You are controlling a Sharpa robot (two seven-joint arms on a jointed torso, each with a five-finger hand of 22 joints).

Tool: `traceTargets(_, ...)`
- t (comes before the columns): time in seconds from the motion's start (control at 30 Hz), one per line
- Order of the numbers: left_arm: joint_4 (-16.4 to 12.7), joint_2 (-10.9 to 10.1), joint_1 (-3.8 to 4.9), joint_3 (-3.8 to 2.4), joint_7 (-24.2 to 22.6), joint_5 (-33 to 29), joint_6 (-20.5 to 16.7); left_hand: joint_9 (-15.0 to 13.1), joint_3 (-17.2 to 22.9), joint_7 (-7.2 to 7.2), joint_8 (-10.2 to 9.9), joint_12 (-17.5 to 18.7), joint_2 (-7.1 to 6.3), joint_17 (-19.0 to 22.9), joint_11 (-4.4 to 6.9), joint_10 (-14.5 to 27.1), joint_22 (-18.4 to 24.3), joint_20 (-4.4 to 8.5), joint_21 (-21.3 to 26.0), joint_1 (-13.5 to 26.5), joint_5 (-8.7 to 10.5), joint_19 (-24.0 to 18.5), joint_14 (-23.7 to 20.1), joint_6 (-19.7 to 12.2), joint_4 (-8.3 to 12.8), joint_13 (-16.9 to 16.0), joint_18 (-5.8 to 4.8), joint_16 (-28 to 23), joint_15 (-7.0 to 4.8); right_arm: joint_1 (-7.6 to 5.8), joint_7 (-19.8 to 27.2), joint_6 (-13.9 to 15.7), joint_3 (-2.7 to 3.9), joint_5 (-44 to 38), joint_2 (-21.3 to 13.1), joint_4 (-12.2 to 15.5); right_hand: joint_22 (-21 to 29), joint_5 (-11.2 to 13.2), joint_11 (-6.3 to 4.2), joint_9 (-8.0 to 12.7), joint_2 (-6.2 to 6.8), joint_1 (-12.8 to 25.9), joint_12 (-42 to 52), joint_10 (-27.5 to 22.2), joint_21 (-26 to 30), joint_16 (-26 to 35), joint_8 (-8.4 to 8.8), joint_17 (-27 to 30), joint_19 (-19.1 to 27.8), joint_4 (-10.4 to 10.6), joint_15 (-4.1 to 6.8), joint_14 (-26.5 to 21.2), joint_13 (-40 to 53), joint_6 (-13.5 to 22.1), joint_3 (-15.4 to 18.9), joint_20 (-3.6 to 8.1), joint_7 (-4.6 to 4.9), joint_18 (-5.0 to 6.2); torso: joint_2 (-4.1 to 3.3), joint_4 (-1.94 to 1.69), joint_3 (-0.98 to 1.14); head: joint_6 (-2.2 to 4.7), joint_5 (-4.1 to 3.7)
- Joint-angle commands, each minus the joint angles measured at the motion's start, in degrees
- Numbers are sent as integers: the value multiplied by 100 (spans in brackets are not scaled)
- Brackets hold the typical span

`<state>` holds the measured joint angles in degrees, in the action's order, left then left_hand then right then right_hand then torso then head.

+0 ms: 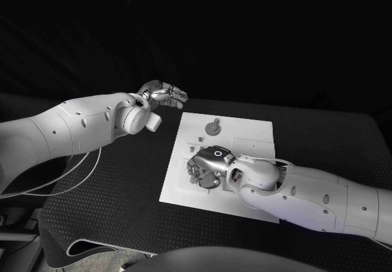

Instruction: Assemble the parts on the task board

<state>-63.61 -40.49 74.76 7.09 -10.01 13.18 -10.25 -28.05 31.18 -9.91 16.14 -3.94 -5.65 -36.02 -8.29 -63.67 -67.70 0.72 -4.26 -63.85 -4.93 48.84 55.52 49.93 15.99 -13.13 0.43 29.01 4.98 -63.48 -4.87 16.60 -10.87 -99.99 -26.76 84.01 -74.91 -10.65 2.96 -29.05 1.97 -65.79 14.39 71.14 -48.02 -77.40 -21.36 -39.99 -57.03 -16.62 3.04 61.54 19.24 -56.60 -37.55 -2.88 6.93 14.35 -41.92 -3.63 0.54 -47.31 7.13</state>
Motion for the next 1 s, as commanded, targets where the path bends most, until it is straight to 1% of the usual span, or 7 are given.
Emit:
traceTargets(0.03, -18, 8, 6, -5, -72, -26, 52, 6, -24, -23, 31, -6, -5, -11, -12, -7, 3, -20, 31, 67, -16, 23, 34, -17, -19, 10, -43, -29, -2, 4, 57, -149, -18, -102, 0, -16, -107, -27, -10, -123, -144, -104, 11, 43, -21, -20, -40, -7, -34, -6, 28, -1, 8, -141, -23, -9, -63, 65, -1, -1, -1, -19, -4)
traceTargets(0.13, -11, -11, 6, -5, -76, -26, 34, 6, -23, -23, 32, -6, -2, -13, -12, -7, 3, -20, 31, 68, -16, 23, 35, -16, -20, 11, -43, -31, -1, 4, 41, -115, -28, -106, -11, -43, -107, -27, -10, -123, -145, -103, 9, 43, -21, -20, -39, -8, -34, -7, 28, -1, 9, -141, -23, -9, -63, 65, -3, 2, 3, -27, -3)
traceTargets(0.27, -10, -18, 6, -5, -74, -26, 35, 7, -23, -23, 32, -6, -2, -16, -12, -7, 3, -20, 31, 68, -16, 23, 36, -17, -21, 13, -43, -33, -2, 4, 16, -56, -29, -139, -13, -75, -107, -27, -10, -125, -145, -103, 8, 44, -21, -20, -38, -9, -34, -7, 28, 0, 10, -141, -23, -8, -63, 65, -2, 5, 1, -23, -4)
traceTargets(0.33, -11, -12, 6, -5, -72, -26, 40, 7, -23, -23, 33, -6, -3, -17, -12, -7, 3, -20, 31, 68, -16, 23, 36, -17, -20, 13, -43, -35, -2, 4, 6, -45, -29, -159, 6, -97, -108, -27, -10, -126, -144, -104, 7, 45, -22, -21, -38, -10, -34, -8, 29, 0, 11, -142, -22, -8, -63, 65, -1, 1, 0, -21, -8)
traceTargets(0.43, -14, -6, 6, -5, -72, -26, 40, 8, -23, -23, 33, -6, -3, -19, -12, -7, 3, -20, 31, 68, -16, 23, 36, -17, -20, 14, -43, -36, -2, 5, 6, -41, -32, -165, 34, -126, -108, -27, -11, -127, -144, -104, 7, 46, -22, -21, -38, -11, -34, -8, 29, 0, 12, -143, -23, -7, -63, 65, -3, -1, 2, -26, -5)
traceTargets(0.87, -14, 4, 6, -5, -70, -26, 42, 9, -22, -23, 35, -6, -3, -28, -12, -8, 3, -20, 31, 68, -16, 22, 38, -17, -20, 18, -43, -44, -2, 22, -4, 4, -79, -172, 110, -213, -108, -27, -12, -131, -145, -107, 3, 49, -24, -22, -36, -14, -35, -8, 30, 1, 17, -144, -24, -5, -64, 65, -1, 0, 0, -37, 3)
traceTargets(1.0, -16, 8, 6, -5, -69, -26, 47, 10, -22, -23, 36, -6, -2, -30, -12, -8, 3, -20, 31, 70, -16, 22, 39, -18, -21, 19, -43, -46, -1, 26, -3, -54, -86, -173, 121, -230, -108, -27, -12, -132, -145, -108, 1, 50, -25, -22, -35, -15, -36, -9, 31, 1, 18, -144, -24, -4, -64, 65, -1, 0, 0, -37, 3)
